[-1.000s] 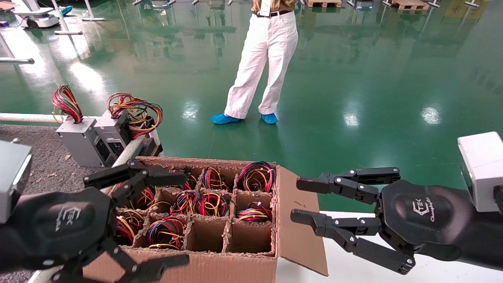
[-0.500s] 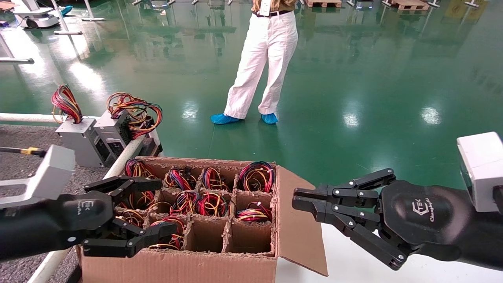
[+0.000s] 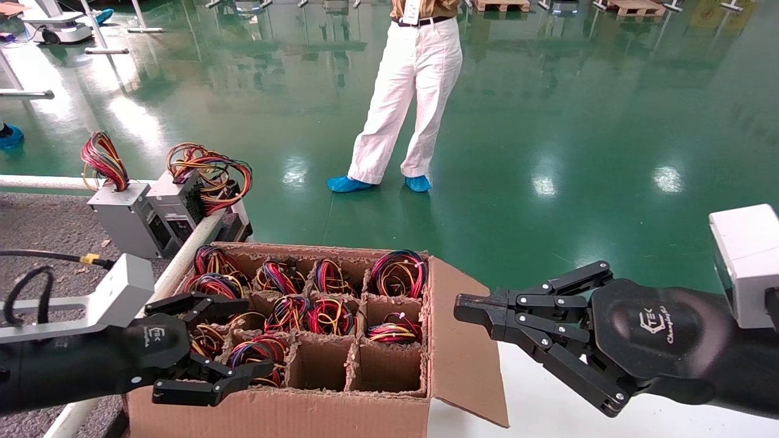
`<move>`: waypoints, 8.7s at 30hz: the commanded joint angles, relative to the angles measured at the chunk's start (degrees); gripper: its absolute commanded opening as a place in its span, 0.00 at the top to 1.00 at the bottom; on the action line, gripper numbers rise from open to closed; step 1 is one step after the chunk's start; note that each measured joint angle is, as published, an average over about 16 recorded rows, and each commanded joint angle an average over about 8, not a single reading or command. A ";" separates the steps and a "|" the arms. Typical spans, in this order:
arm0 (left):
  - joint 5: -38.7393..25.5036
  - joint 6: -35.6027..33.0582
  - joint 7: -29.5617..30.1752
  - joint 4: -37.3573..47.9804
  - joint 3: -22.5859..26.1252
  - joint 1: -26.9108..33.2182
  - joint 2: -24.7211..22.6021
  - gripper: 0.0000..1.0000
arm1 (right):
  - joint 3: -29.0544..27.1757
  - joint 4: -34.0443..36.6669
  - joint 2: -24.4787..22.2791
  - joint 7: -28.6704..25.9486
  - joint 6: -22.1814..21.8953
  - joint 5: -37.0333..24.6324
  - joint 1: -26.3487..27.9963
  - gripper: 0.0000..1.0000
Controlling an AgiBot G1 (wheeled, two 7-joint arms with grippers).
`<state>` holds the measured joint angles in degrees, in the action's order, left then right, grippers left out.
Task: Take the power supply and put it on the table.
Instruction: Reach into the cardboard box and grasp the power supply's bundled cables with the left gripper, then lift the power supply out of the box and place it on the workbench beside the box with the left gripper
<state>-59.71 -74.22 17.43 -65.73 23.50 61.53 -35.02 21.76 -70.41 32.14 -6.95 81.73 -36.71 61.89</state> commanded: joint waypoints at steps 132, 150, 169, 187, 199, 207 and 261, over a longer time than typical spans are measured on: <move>-1.05 -1.54 8.67 10.38 -5.63 27.52 7.32 1.00 | 0.00 0.02 -0.01 0.01 -0.02 0.02 -0.01 0.00; -11.21 4.33 -2.25 28.21 -2.96 35.00 2.82 1.00 | 0.00 0.02 -0.01 0.01 -0.02 0.02 -0.01 0.00; -15.17 4.65 -15.66 46.56 -1.28 41.79 -2.37 1.00 | 0.00 0.02 -0.01 0.01 -0.02 0.02 -0.01 0.00; -16.17 5.90 -24.16 57.62 -0.80 44.09 -5.98 1.00 | 0.00 0.02 -0.01 0.01 -0.02 0.02 -0.01 0.00; -16.11 5.78 -27.43 61.92 -0.79 43.98 -8.22 1.00 | 0.00 0.02 -0.01 0.01 -0.02 0.02 -0.01 0.00; -16.07 6.78 -29.45 63.44 -0.82 43.50 -9.43 1.00 | 0.00 0.02 -0.01 0.01 -0.02 0.02 -0.01 0.00; -16.12 8.03 -31.59 65.73 -0.78 42.48 -9.86 0.00 | 0.00 0.03 -0.01 0.01 -0.03 0.02 -0.02 0.00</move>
<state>-75.82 -66.19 -14.16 0.00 22.72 104.01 -44.89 21.75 -70.38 32.13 -6.94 81.70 -36.69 61.87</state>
